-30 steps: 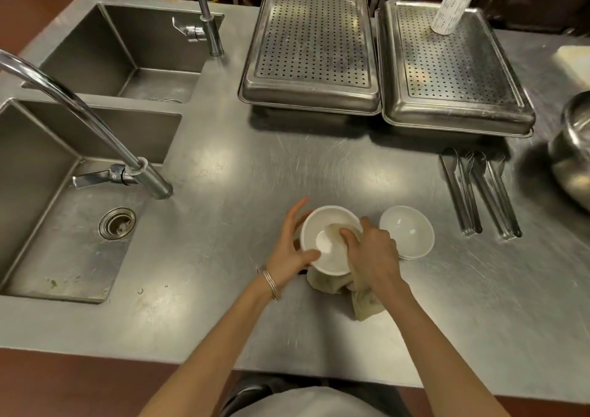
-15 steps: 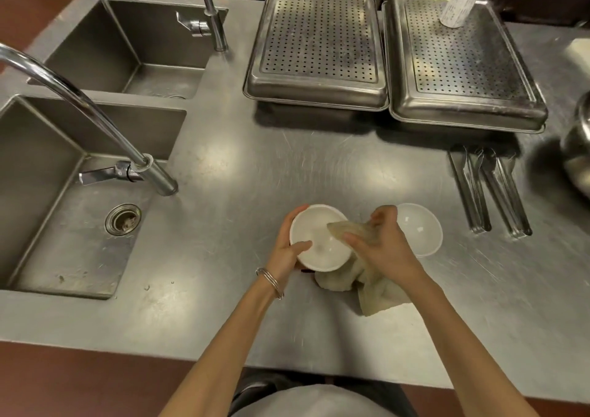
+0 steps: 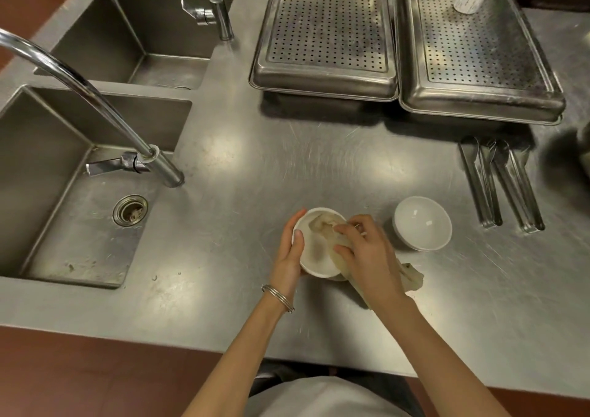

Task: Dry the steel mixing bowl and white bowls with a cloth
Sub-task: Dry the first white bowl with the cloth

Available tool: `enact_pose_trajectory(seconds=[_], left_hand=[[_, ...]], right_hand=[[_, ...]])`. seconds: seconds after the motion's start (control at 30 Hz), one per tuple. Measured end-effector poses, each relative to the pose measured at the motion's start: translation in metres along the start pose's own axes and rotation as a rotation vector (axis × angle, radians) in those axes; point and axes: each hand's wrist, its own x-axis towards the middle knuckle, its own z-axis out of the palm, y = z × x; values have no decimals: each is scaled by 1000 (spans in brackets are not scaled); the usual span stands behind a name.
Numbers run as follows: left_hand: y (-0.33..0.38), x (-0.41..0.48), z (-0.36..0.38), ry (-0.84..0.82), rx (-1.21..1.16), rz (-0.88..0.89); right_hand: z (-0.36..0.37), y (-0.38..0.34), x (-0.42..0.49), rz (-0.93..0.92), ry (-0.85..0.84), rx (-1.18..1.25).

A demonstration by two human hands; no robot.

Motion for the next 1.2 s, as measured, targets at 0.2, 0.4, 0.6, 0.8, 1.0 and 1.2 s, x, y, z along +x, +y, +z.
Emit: enact_pose_trajectory(seconds=[0.2,0.4,0.6,0.8,1.0,1.2], left_hand=[[0,0,7,-42,120,67],[-3,11,0,-79,199,62],[-4,9,1,-53,58,-60],[1,10,10,-94,123,49],[2,13,7,-92,143,27],[7,12,14,-63,94,-9]], right_hand=[[12,-16,12,181,-96,281],[2,-9,4,276,-493,664],[-9,-3,7,225,-204,519],[-3,-19,9,281,-254,542],[-21,-8,14,159,-590,412],[-35,-1,31,102,-246,16]])
